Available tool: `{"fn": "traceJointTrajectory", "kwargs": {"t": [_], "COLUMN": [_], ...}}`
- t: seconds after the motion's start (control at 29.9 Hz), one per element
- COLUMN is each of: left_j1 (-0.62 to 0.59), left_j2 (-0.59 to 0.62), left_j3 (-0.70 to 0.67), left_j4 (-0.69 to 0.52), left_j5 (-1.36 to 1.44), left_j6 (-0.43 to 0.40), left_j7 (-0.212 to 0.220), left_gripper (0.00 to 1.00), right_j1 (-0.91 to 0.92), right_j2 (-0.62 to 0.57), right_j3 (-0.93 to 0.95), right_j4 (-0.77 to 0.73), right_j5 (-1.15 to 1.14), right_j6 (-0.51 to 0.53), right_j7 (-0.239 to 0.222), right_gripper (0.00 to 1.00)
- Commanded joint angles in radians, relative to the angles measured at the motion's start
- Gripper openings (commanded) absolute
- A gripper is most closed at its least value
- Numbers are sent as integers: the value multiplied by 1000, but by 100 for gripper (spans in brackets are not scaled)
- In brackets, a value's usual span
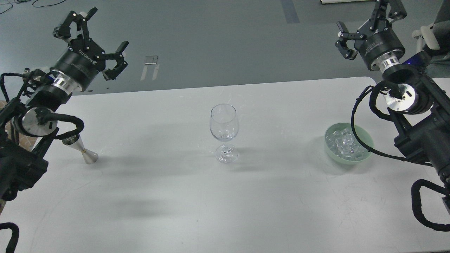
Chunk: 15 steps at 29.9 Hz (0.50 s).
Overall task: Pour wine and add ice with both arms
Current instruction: 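Lower the left gripper toward the table edge beside the metal jigger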
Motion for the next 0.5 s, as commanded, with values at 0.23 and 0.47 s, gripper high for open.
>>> {"fn": "traceJointTrajectory", "kwargs": {"t": [0.23,0.47], "left_j1": [408,798], "left_j2": [198,98], "left_j3": [-212,-528], "left_j4": [-213,-357], "left_j5": [-336,-378], "left_j6": [35,35], "left_j7": [-2,0], "left_gripper": [100,100], "right_j1": [-2,-8], "right_j2": [3,3], "right_j3": [0,-2], "right_j4": [-1,-2], "right_j5": [0,0], "right_j6": [-1,-5], "right_j7": [0,-2], "right_gripper": [100,100]}}
